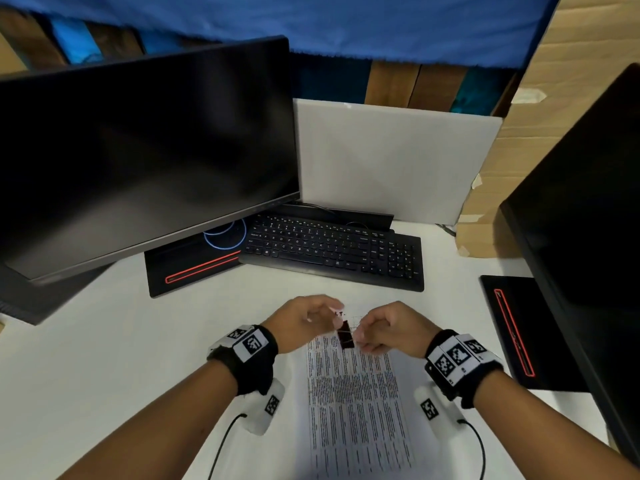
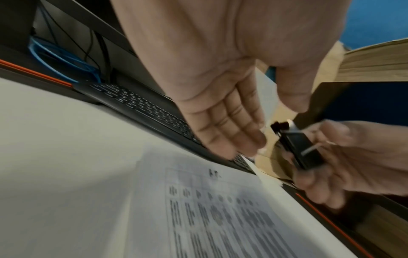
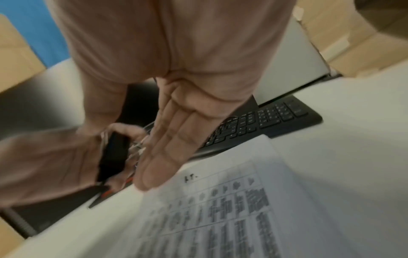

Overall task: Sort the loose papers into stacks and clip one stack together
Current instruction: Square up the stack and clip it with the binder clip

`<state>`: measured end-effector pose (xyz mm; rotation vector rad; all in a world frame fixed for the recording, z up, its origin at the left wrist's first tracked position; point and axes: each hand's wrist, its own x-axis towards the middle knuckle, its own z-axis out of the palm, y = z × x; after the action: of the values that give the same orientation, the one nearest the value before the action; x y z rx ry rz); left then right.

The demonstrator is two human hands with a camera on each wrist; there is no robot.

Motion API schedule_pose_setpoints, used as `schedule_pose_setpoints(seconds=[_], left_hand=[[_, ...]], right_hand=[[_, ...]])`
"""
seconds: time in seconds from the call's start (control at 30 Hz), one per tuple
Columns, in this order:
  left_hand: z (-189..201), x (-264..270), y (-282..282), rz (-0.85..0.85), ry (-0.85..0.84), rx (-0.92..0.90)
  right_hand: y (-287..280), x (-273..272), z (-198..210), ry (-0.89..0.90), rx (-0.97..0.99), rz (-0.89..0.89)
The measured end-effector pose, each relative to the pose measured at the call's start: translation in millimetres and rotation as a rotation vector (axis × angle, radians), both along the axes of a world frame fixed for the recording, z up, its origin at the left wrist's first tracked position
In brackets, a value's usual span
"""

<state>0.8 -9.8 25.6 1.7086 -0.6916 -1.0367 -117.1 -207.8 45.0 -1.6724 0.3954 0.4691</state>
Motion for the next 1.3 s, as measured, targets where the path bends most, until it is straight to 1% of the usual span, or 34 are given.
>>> schedule_pose_setpoints(seconds=[0.07, 0.1, 0.13, 0.17, 0.2, 0.27, 0.37, 0.5, 0.67, 0.7, 0.8, 0.87, 0.97, 1.0, 1.07, 1.13, 1.3], left_hand=[[-5.6, 19.7, -6.2, 0.006, -0.342, 0.225], [-8.1, 26.8, -9.3, -0.030, -0.481, 0.356], [-10.9, 31.5, -12.4, -0.095, -0.569, 0.475], [-15.3, 33.3, -15.7, -0.172, -0.609, 0.568], [-18.7, 32.8, -18.9, -0.240, -0.622, 0.634], [-26.3, 29.6, -24.3, -0.296, -0.648, 0.697], [-32.7, 26.2, -28.7, -0.326, -0.696, 0.705], [-37.6, 28.6, -32.7, -0.384, -0.680, 0.751], [-35.4, 32.9, -38.3, -0.398, -0.638, 0.707], [-33.1, 32.7, -37.7, -0.405, -0.641, 0.698], [-25.6, 31.1, -33.3, -0.412, -0.703, 0.647], [-21.4, 30.1, -30.7, -0.408, -0.745, 0.619], [-16.1, 27.7, -28.4, -0.410, -0.789, 0.596], [-13.8, 26.5, -27.8, -0.413, -0.804, 0.588], [-9.2, 24.1, -27.0, -0.412, -0.829, 0.577], [-4.4, 21.8, -26.7, -0.411, -0.853, 0.567], [7.8, 14.9, -28.1, -0.417, -0.920, 0.543]], right_hand=[[-4.4, 4.8, -5.6, -0.045, -0.073, -0.043], [-5.2, 7.3, -8.9, -0.049, -0.096, -0.047], [-5.8, 9.3, -13.4, -0.042, -0.111, -0.042], [-6.1, 11.2, -19.2, -0.028, -0.117, -0.038], [-5.7, 12.7, -24.9, -0.006, -0.108, -0.041], [-4.2, 12.5, -38.9, 0.056, -0.066, -0.065], [-0.7, 8.2, -56.1, 0.093, -0.041, -0.132], [0.2, 6.2, -60.4, 0.088, 0.029, -0.283], [0.2, 6.5, -61.4, 0.097, 0.003, -0.334], [0.7, 6.6, -59.5, 0.068, -0.059, -0.302], [-1.5, 8.7, -40.3, -0.099, -0.473, -0.065], [-5.3, 15.0, -19.8, -0.180, -0.672, 0.096], [-7.7, 29.3, 8.5, -0.226, -1.006, 0.409], [-6.3, 33.0, 16.8, -0.226, -1.082, 0.496], [-1.6, 37.8, 30.0, -0.222, -1.180, 0.641], [3.8, 41.7, 40.6, -0.221, -1.244, 0.746], [16.4, 52.0, 58.0, -0.225, -1.310, 0.894]])
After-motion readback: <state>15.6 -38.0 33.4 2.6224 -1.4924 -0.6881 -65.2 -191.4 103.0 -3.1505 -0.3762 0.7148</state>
